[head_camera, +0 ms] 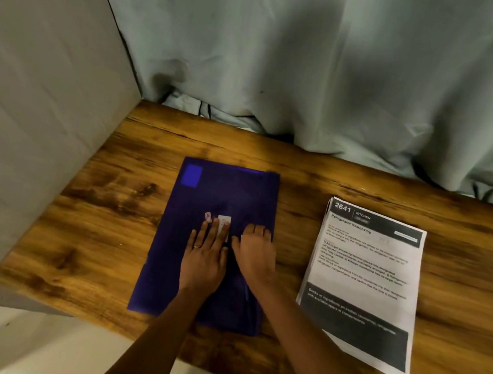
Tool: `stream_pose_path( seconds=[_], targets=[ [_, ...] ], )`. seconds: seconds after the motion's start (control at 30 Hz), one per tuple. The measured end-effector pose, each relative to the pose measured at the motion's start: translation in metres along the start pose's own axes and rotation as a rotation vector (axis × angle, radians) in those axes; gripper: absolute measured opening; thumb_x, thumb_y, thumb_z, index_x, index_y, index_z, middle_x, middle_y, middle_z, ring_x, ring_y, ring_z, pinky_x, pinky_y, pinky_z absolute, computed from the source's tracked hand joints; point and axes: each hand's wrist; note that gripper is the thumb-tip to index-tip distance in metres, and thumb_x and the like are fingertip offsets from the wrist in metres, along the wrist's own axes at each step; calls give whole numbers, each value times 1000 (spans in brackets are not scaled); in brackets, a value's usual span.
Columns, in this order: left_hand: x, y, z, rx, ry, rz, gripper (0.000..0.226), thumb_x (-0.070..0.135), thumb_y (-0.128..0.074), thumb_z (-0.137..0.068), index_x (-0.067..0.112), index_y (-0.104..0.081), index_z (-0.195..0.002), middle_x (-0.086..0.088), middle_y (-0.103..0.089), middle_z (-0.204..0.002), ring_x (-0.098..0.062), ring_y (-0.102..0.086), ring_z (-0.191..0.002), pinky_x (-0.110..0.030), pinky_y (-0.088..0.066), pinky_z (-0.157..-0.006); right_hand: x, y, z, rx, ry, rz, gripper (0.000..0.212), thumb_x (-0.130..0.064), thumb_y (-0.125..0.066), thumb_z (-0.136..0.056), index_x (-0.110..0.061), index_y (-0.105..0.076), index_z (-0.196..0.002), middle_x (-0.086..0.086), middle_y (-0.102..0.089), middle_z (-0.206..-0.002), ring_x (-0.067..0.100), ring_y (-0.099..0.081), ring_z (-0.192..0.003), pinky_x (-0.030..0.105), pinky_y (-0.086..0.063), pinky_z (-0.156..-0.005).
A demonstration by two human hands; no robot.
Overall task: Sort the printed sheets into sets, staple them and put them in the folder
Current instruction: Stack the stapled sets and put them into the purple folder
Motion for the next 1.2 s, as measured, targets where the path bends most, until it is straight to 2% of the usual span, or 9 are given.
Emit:
stream_pose_path(
  seconds=[0.13,0.2,0.33,0.43,0.67,0.8,0.93,1.03,1.2],
  targets=[
    [0,1,0,0,-2,10,58,40,-13,-96,25,-12,-152,-1,-18,-158,-19,-11,-147,-42,-10,-120,1,-4,1,15,49,-9,23,-17,-84,-68,1,-71,-75,17,-70,-73,28,-71,-72,32,-60,-62],
    [1,2,0,-6,-3,10,59,41,-12,-96,25,-12,-152,0,-16,-159,-18,-8,-147,-41,-6,-120,2,1,2,14,4,-90,18,-14,-80,-72,-1,-69,-76,16,-69,-74,25,-70,-68,28,-58,-54],
    [2,2,0,7,4,6,59,41,-12,-96,24,-15,-152,1,-17,-158,-17,-8,-147,-39,-5,-119,18,6,4,64,-128,-402,24,-21,-46,-100,-4,-61,-94,10,-65,-86,19,-63,-69,28,-52,-59],
    [2,3,-1,-2,6,11,60,43,-10,-95,25,-12,-153,4,-10,-158,-16,-6,-148,-37,-1,-119,30,13,14,206,-135,-599,18,-23,-50,-98,-10,-60,-93,1,-62,-74,6,-55,-58,14,-43,-52],
    [1,7,-1,-2,-19,42,68,55,-11,-93,23,-17,-153,-1,-15,-159,-15,-4,-147,-36,3,-118,74,27,35,469,-221,-374,10,-20,-59,-92,-11,-63,-89,4,-58,-81,17,-52,-79,30,-48,-64],
    [7,14,-4,-9,-7,20,81,65,-10,-88,18,-10,-154,-6,-3,-160,-19,7,-147,-38,11,-117,90,24,40,376,-320,-265,16,-25,-61,-90,-10,-66,-93,10,-60,-94,28,-52,-92,34,-43,-77],
    [44,14,0,-25,-164,100,71,56,-20,-94,17,-16,-153,0,-4,-159,-16,5,-148,-42,3,-121,93,24,44,348,-381,-275,23,-33,-63,-90,-11,-68,-96,13,-58,-104,30,-50,-100,37,-45,-81],
    [73,5,10,-141,-296,123,64,58,-5,-95,28,-4,-152,5,3,-158,-17,10,-147,-46,1,-120,98,24,47,334,-388,-309,25,-35,-63,-89,-11,-68,-96,13,-56,-105,28,-47,-100,34,-42,-82],
    [92,-1,16,-221,-299,-46,76,69,23,-80,40,4,-148,-1,-1,-161,-28,18,-145,-49,28,-109,115,32,54,333,-369,-464,23,-31,-62,-90,-12,-64,-104,12,-53,-111,25,-44,-108,31,-42,-89]
  ],
)
Point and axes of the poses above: each hand's wrist, its own z-axis away from the middle knuckle, its own y-axis out of the back of the hand, x = y × z
